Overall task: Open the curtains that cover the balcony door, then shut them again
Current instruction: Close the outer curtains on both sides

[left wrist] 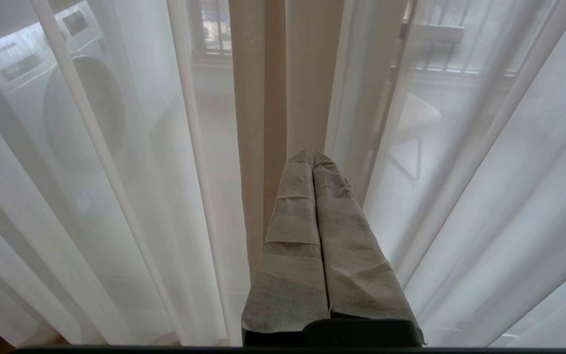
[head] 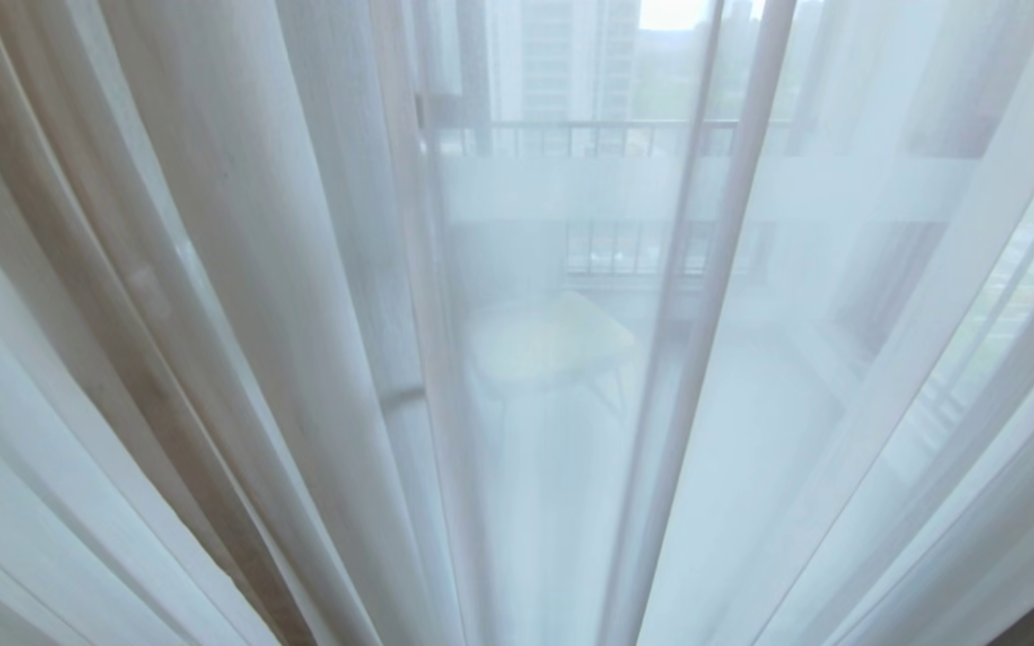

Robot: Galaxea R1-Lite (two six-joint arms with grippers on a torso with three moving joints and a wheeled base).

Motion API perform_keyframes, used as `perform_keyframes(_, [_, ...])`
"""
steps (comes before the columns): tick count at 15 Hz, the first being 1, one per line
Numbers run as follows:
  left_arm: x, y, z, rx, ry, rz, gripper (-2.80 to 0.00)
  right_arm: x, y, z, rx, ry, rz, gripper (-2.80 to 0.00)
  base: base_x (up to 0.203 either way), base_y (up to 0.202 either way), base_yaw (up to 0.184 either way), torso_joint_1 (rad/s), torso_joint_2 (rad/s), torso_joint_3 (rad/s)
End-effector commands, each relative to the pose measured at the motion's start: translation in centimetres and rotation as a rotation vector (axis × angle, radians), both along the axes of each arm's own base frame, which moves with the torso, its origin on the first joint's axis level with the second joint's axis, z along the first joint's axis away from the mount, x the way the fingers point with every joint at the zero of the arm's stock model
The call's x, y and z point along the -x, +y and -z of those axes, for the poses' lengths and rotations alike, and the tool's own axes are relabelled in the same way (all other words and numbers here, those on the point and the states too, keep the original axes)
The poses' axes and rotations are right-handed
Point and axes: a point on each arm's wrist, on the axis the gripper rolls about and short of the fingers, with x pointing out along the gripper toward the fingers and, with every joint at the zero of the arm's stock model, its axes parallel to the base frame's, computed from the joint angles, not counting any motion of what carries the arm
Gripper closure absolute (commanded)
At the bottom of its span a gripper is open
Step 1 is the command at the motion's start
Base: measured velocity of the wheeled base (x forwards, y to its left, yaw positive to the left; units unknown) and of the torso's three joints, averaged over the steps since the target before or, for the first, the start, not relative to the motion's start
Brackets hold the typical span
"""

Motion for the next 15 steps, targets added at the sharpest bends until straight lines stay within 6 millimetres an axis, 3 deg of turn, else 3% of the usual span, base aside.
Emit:
perform_keyframes(1, [0.01, 0.00, -0.03, 0.001, -0.002, -0.001, 0.00, 0.00, 0.00, 0.00, 0.001, -0.001, -0.001, 0.00, 0.000, 0.000, 0.000, 0.000, 0.00, 0.000])
perform_keyframes(15, [0.00, 0.00, 0.01, 0.001, -0.001, 0.000, 0.00, 0.00, 0.00, 0.00, 0.001, -0.001, -0.001, 0.00, 0.000, 0.000, 0.000, 0.000, 0.00, 0.000])
